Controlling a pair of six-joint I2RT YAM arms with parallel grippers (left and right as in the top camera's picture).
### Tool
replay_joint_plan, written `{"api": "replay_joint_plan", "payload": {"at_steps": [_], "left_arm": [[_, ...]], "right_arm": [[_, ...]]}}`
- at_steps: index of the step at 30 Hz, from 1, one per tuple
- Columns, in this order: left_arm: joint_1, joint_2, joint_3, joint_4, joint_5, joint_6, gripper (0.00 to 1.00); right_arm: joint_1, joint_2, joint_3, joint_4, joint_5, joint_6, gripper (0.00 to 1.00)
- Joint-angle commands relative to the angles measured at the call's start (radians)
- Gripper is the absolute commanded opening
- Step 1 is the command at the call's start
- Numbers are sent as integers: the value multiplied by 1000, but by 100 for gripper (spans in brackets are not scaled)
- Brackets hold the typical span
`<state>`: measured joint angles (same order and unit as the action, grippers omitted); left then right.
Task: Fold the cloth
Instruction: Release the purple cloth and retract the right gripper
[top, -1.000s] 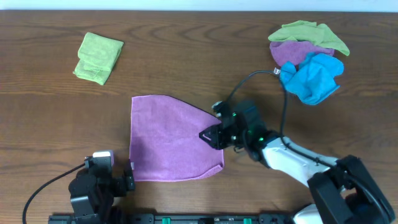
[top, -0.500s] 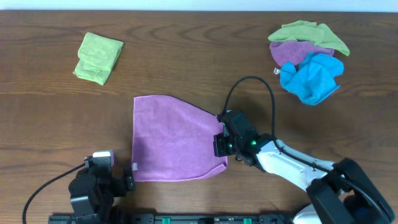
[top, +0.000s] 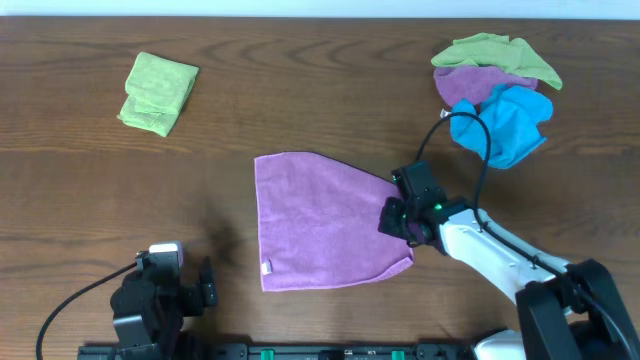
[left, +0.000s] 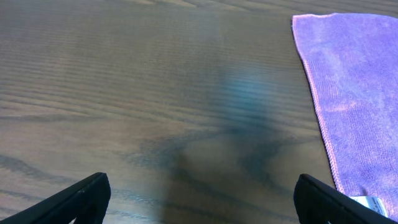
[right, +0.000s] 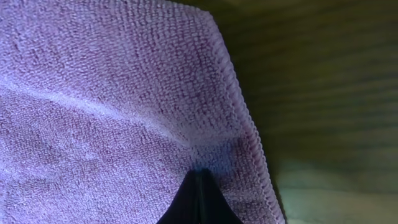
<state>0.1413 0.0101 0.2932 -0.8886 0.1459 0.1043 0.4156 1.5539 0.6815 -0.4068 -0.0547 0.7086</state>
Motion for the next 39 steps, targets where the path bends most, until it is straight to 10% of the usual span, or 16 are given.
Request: {"api": "replay_joint_plan", "payload": {"at_steps": [1,27,35,39], "left_arm": [[4,-4,-12,-56,-4,3,95],[4,-4,-12,-56,-3,3,95],[4,-4,-12,-56,-3,3,95],[4,-4,-12,-56,-4,3,95]], "right_arm": [[18,43,-50,-59,-31,16,1],[100,-232,208,-345,22,-38,1],[-79,-212,189,-343,-182,-170,41],[-165,-187,180,-341,-320,-267,44]]}}
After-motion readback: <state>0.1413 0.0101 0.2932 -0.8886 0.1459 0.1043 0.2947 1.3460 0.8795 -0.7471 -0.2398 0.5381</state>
